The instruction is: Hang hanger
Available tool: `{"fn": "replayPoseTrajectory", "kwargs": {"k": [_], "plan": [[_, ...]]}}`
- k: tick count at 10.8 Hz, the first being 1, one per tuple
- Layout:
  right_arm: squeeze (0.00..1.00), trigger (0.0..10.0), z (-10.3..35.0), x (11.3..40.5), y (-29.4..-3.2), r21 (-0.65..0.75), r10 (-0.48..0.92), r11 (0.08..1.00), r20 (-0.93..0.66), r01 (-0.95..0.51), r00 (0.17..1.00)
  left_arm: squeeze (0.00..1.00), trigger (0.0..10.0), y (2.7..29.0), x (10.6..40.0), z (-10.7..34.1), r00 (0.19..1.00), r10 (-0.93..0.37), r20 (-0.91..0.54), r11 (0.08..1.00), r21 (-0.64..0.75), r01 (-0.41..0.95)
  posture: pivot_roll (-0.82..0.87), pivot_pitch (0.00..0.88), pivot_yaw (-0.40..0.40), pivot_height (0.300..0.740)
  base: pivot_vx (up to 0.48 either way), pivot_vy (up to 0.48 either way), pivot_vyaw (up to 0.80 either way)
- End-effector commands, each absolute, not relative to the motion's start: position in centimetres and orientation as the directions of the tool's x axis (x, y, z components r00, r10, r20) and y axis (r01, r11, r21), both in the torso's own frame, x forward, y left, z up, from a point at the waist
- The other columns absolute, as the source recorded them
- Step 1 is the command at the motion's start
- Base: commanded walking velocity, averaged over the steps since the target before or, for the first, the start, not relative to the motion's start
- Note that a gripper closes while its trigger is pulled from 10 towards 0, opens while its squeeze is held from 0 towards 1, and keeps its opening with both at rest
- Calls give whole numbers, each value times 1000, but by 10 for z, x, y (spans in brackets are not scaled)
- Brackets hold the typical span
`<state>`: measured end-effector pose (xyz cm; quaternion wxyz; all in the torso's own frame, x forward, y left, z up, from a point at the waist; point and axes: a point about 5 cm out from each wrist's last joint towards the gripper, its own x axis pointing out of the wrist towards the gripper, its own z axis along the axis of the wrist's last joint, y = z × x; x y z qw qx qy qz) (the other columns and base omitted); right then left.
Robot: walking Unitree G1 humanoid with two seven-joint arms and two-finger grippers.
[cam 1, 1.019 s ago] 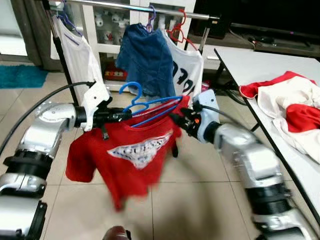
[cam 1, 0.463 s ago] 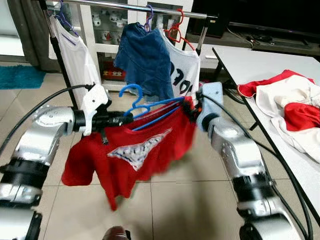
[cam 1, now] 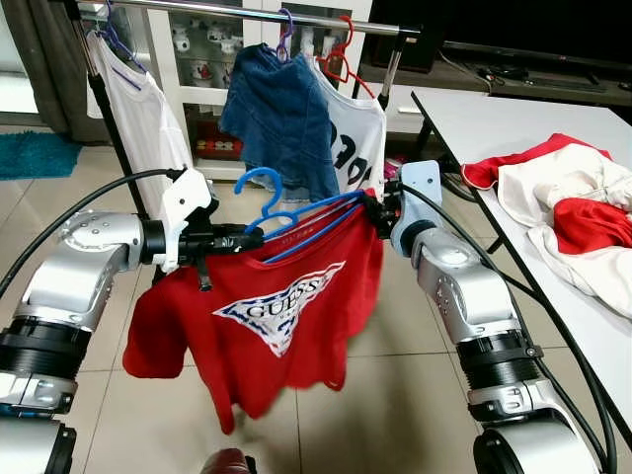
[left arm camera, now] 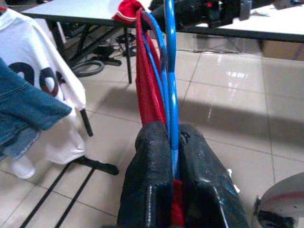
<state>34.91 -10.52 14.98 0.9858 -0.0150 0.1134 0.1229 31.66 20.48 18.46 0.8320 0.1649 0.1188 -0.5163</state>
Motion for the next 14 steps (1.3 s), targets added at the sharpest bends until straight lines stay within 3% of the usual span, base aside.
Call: {"fn": "replayPoseTrajectory", "kwargs": {"k": [1,4,9,10,11,12,14], "plan": [[0,10000,153,352,-107,-3,245,968,-227,-253,942,0,0,204,320,199,454,-829,-327,412,192,891,17,0,-102,740,0,0,0],[0,10000,155,349,-97,42,325,945,-206,-323,923,0,0,207,323,200,485,-811,-327,445,195,874,13,0,-96,740,0,0,0],[0,10000,153,351,-100,35,331,943,-216,-331,919,0,0,204,316,201,425,-843,-331,393,161,905,12,0,-99,740,0,0,0],[0,9176,152,352,-101,36,329,944,-215,-329,920,0,0,205,317,201,430,-839,-332,398,163,903,14,0,-99,740,0,0,0],[0,5451,153,351,-101,41,335,942,-212,-334,918,0,0,206,317,202,438,-836,-331,406,166,899,14,0,-99,740,0,0,0],[0,3490,154,351,-101,44,342,939,-207,-341,917,0,0,206,318,202,441,-834,-331,408,166,898,14,0,-99,740,0,0,0],[0,941,154,351,-100,49,351,936,-202,-348,915,0,0,208,319,203,447,-830,-333,415,165,895,10,0,-94,740,0,0,0]]}}
